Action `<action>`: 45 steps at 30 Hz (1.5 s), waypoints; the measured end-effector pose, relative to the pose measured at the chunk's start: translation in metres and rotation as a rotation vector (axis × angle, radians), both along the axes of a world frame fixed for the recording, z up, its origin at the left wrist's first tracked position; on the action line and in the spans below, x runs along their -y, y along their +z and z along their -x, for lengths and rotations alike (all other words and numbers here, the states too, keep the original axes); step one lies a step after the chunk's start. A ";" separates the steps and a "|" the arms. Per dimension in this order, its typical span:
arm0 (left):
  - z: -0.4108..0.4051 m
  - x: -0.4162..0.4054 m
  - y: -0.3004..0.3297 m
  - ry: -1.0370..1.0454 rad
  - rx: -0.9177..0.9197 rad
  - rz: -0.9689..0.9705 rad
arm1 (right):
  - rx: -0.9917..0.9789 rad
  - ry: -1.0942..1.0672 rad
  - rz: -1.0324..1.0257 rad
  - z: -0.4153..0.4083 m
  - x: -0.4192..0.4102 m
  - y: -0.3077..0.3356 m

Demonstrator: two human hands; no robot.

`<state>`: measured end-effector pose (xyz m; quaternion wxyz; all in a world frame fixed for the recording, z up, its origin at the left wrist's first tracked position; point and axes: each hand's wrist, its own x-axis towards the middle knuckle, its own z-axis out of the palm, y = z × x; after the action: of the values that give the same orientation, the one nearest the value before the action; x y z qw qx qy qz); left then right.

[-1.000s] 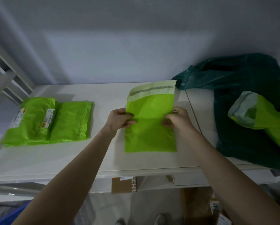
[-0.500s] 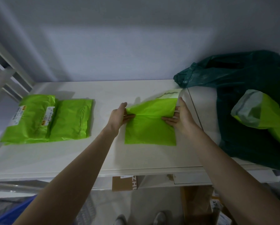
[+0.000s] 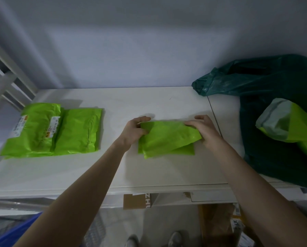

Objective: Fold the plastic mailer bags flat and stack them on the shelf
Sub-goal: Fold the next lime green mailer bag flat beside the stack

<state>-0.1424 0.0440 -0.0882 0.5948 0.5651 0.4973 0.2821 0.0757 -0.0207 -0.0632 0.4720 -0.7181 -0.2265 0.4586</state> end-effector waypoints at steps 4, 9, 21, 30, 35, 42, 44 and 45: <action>-0.002 0.000 0.000 -0.003 0.022 -0.010 | -0.047 0.129 0.125 -0.006 0.004 0.003; -0.004 -0.002 0.003 0.056 0.054 0.022 | -0.002 0.184 0.132 0.000 0.009 0.003; -0.005 0.006 0.017 0.265 -0.620 -0.439 | 0.084 0.092 0.068 0.016 0.004 0.019; 0.004 0.011 0.033 0.252 -0.281 0.156 | -0.123 -0.020 -0.029 0.026 0.007 0.026; 0.008 0.015 0.032 0.276 -0.117 0.316 | -0.140 -0.033 -0.038 0.029 0.009 0.024; 0.008 0.018 0.024 0.260 -0.170 0.074 | 0.003 0.051 0.095 0.025 0.012 0.009; 0.009 0.018 0.019 0.267 -0.242 -0.024 | 0.042 0.041 0.080 0.026 0.017 0.004; 0.009 0.019 0.017 0.268 -0.267 -0.064 | 0.076 0.046 0.074 0.026 0.018 0.001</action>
<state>-0.1512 0.0251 -0.0713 0.4624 0.5447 0.6334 0.2971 0.0497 -0.0392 -0.0625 0.4254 -0.7467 -0.2435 0.4496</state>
